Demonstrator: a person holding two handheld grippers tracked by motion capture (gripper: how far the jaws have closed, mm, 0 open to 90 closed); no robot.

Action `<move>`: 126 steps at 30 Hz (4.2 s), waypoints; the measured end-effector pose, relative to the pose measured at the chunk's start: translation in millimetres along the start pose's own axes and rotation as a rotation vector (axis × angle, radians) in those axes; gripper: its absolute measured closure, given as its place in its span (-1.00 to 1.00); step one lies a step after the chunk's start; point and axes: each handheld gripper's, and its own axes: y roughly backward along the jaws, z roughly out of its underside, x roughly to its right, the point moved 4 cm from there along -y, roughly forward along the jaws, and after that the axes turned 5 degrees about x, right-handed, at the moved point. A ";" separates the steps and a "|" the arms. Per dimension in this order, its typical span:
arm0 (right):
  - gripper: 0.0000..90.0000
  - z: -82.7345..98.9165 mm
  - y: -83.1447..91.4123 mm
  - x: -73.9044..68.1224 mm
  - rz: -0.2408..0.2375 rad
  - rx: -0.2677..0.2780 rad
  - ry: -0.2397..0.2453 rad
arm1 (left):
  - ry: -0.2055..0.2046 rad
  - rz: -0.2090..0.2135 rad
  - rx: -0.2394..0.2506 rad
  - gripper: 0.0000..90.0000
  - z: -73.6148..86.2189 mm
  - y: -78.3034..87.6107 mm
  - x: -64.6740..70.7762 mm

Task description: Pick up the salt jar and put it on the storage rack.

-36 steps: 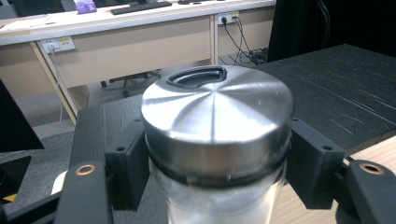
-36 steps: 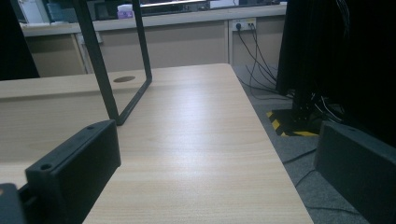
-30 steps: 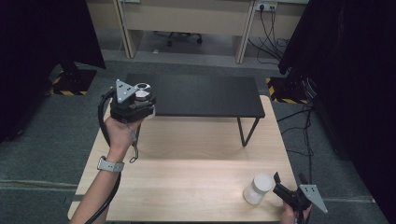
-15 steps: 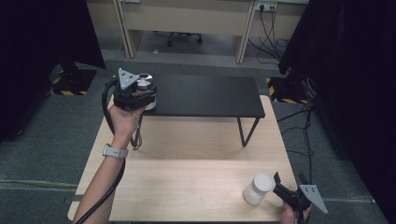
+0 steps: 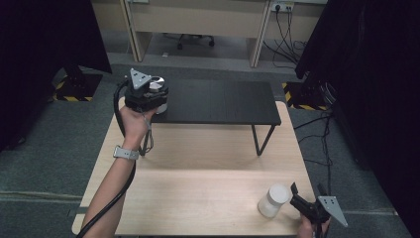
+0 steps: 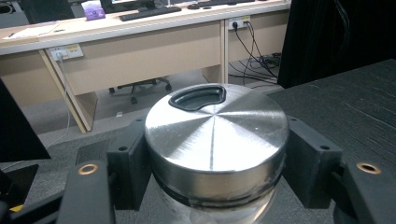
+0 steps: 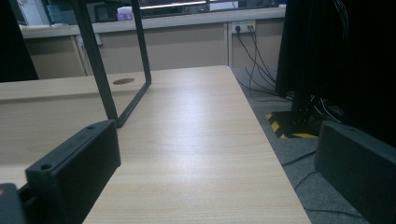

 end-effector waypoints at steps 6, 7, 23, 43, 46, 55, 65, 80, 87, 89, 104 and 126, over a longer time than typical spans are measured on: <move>-0.99 0.0 -0.4 0.2 0.001 0.001 -0.001 | 0.008 -0.005 0.005 -0.27 -3.6 -6.9 -2.6; -0.99 0.1 -0.4 0.2 0.001 0.001 -0.001 | 0.005 -0.007 0.006 -0.27 -4.2 -8.0 -2.6; -0.99 0.2 -1.1 0.2 0.001 0.002 0.003 | 0.016 0.012 -0.005 -0.27 -4.7 -20.4 -8.4; -0.99 -0.1 -0.8 -0.8 -0.003 -0.002 0.013 | 0.013 0.027 0.002 -1.00 7.3 -4.7 -7.8; -0.99 -0.3 -0.7 -0.9 -0.003 -0.003 0.013 | 0.016 0.033 -0.001 -1.00 10.8 0.2 -8.2; -0.99 -0.9 -1.1 -0.8 -0.003 -0.009 0.010 | 0.062 0.038 -0.012 -1.00 27.7 14.2 -10.2; -0.99 -1.9 -2.4 -1.6 -0.005 -0.018 0.023 | 0.051 0.060 0.002 -1.00 55.7 34.5 -9.1; -0.99 -2.5 -1.9 -2.1 -0.009 -0.026 0.029 | 0.055 0.049 0.005 -1.00 101.6 79.3 -3.3; -0.99 -3.1 -2.0 -2.4 -0.012 -0.033 0.034 | 0.067 0.047 -0.014 -1.00 121.8 90.6 -3.4; -0.99 -3.2 -2.3 -2.3 -0.014 -0.035 0.038 | 0.069 0.050 -0.017 -1.00 127.1 92.9 -4.8; -0.99 -3.8 -2.5 -2.8 -0.016 -0.041 0.044 | 0.076 0.011 -0.080 -1.00 162.2 103.5 -13.1; -0.99 -4.7 -2.8 -4.2 -0.014 -0.051 0.054 | 0.150 -0.026 -0.148 -1.00 213.3 121.1 -19.8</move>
